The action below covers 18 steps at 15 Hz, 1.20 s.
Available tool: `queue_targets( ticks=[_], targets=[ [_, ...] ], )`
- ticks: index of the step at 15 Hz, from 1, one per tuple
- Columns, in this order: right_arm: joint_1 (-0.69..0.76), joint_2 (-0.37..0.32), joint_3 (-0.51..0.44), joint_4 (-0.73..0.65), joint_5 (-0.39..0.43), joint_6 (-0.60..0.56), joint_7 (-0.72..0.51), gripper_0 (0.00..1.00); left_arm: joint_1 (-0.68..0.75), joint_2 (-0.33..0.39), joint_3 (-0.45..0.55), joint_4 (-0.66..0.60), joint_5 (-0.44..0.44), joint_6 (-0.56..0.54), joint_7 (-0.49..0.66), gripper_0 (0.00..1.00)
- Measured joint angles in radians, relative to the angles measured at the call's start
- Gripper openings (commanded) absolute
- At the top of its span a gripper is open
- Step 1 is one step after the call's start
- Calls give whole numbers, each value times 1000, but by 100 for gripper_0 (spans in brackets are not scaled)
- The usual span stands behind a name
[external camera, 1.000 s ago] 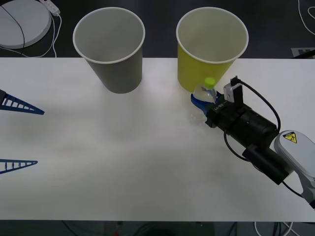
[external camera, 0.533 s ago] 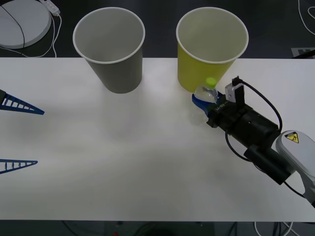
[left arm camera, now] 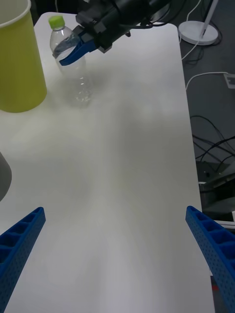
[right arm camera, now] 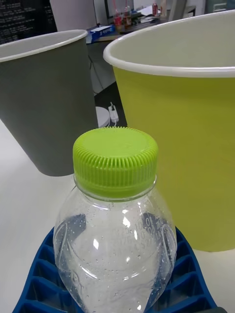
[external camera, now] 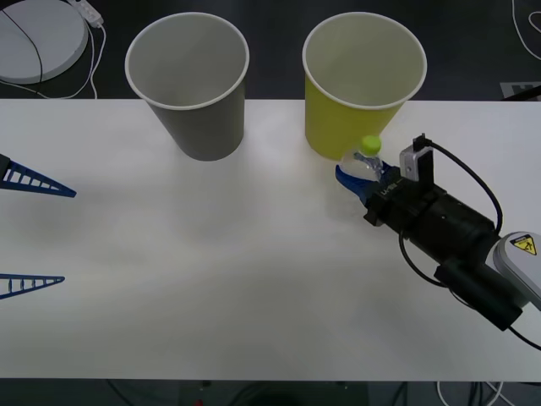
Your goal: Put the can into the green bin and the plastic bottle into the gray bin
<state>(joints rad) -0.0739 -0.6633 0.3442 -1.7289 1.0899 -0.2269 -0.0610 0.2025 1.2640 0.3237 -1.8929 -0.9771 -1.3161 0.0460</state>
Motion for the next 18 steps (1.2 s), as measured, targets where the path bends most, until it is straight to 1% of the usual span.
queue_targets(
  ticks=[7,14,18],
  targets=[
    [41,-79,-16,-101,-58,-3,-7,0,0,0,0,0,0,0,0,100],
    [65,-210,-18,-195,-159,-16,-34,0,0,0,0,0,0,0,0,100],
    [71,-292,-17,-237,-239,-33,-64,0,0,0,0,0,0,0,0,100]
  ],
)
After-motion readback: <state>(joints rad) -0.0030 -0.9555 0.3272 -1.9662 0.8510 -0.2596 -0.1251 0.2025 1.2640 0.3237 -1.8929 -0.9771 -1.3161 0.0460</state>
